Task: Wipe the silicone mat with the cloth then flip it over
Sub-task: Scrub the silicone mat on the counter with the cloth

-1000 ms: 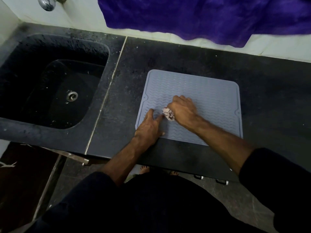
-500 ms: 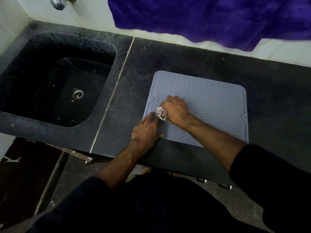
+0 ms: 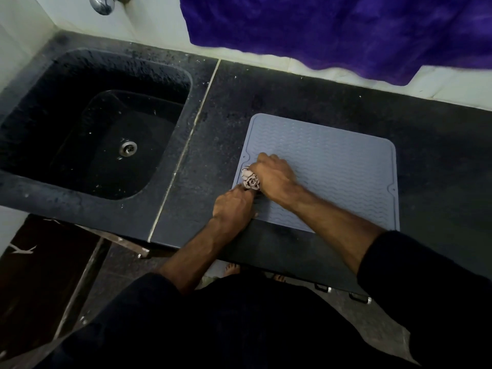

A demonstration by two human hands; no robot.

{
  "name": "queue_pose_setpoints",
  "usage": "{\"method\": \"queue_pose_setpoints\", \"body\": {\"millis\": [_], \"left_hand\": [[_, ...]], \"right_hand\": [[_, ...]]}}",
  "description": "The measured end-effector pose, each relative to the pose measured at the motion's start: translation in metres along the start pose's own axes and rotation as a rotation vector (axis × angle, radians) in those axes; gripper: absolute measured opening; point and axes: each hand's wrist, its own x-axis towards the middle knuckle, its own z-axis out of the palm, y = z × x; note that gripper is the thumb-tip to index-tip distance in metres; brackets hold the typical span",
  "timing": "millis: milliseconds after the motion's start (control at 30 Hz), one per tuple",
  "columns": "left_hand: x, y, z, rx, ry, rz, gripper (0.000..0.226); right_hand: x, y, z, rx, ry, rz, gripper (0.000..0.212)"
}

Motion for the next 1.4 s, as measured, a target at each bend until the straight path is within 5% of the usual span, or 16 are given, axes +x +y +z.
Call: {"method": "queue_pose_setpoints", "body": {"millis": [233,533,833,1133,1400], "left_hand": [[-0.002,-0.008,0.002,-0.095,-0.025,0.049,0.073],[0.003,-0.009,0.01,-0.274,0.016,-0.075,0.12],[0.003,-0.013,0.017,-0.399,0.068,-0.079,0.121],[0.004,-0.02,0.03,-0.584,0.187,-0.03,0.14],[0.007,-0.022,0.034,-0.555,0.188,-0.024,0.141]], "right_hand": [[-0.031,0.04,-0.01,-0.078,-0.085,0.115,0.039],[-0.01,-0.002,0.006,0.018,0.015,0.015,0.037],[-0.046,0.044,0.01,-0.051,-0.012,0.075,0.041],[-0.016,-0.008,0.01,0.015,0.005,0.03,0.045],[-0.047,0.047,0.011,-0.032,-0.011,0.076,0.035]]}}
